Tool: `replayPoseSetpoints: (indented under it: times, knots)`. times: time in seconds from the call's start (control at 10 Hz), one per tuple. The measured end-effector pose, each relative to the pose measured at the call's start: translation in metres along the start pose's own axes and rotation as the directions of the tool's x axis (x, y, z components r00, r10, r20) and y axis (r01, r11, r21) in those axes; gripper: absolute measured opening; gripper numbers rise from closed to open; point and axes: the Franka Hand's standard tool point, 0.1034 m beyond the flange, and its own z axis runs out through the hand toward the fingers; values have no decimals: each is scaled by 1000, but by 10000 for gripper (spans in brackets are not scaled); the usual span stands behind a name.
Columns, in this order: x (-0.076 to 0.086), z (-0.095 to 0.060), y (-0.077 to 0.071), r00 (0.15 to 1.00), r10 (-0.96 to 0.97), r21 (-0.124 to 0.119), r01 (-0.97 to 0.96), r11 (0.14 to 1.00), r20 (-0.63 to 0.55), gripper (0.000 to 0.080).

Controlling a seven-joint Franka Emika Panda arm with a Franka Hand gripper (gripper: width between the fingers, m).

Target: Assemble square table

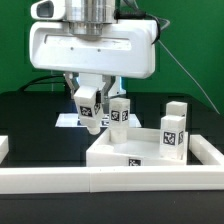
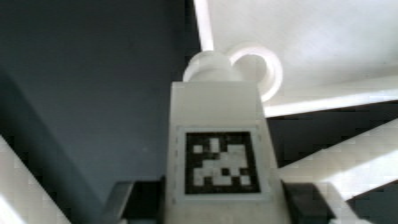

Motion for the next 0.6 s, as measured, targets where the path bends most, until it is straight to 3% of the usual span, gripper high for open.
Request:
replayPoseSetpoints:
  times: [0.2, 0.6]
  knots:
    - [-8, 0, -24, 979, -31, 29, 38, 999, -203, 290]
    - [-4, -2, -21, 969, -53, 27, 62, 998, -242, 290]
